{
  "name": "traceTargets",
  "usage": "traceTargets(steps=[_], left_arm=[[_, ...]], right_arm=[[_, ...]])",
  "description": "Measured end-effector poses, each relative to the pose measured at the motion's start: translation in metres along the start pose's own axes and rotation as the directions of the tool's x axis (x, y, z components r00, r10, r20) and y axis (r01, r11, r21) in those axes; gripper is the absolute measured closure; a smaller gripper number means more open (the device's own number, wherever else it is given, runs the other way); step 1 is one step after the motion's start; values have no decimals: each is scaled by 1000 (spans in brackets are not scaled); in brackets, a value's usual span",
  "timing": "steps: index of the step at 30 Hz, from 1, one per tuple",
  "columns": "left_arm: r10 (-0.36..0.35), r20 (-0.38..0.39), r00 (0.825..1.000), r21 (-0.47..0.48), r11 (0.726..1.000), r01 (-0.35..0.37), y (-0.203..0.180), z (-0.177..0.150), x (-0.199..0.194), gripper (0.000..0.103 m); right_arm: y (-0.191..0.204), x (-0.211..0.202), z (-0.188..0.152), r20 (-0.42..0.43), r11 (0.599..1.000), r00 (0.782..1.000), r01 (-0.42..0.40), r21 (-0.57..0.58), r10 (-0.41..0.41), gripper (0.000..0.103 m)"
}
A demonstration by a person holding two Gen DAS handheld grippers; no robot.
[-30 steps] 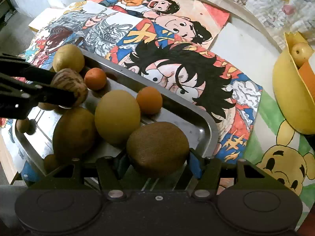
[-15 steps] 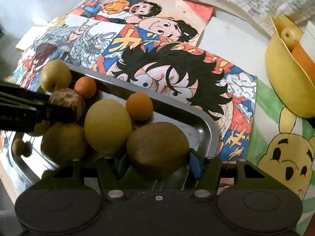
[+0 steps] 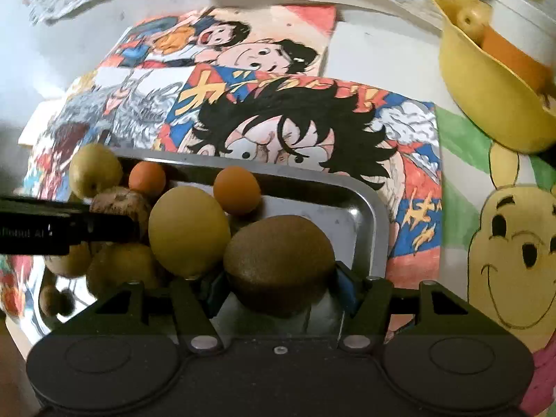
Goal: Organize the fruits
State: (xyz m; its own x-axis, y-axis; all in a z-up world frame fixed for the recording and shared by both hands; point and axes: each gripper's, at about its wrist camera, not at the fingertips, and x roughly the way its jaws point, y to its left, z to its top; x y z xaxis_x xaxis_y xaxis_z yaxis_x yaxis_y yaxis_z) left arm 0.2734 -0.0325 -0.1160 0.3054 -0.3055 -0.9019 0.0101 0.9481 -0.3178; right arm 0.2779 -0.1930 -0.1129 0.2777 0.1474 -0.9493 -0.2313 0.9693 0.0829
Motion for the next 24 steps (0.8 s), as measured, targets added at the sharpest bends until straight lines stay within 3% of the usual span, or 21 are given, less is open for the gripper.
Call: traceTargets(steps=[4, 8, 11, 18, 24], left_arm=[[-4, 1, 1000, -8, 1000, 4, 1, 0, -1, 47], [-7, 2, 1000, -16, 1000, 7, 1, 0, -4, 34], [-6, -5, 1000, -28, 1000, 6, 3, -1, -4, 31], [-10, -15, 1000, -28, 1000, 9, 4, -4, -11, 19], [-3, -16, 1000, -38, 999, 3, 6, -6, -24, 11]], right_arm=[[-1, -1, -2, 11, 999, 1000, -3, 37, 2, 38], [-2, -2, -5, 19, 998, 1000, -8, 55, 7, 38], [-2, -3, -6, 20, 998, 1000, -11, 67, 10, 37], [0, -10, -11, 32, 991, 999, 7, 133, -11, 31], [0, -28, -17, 84, 980, 996, -3, 197, -13, 21]])
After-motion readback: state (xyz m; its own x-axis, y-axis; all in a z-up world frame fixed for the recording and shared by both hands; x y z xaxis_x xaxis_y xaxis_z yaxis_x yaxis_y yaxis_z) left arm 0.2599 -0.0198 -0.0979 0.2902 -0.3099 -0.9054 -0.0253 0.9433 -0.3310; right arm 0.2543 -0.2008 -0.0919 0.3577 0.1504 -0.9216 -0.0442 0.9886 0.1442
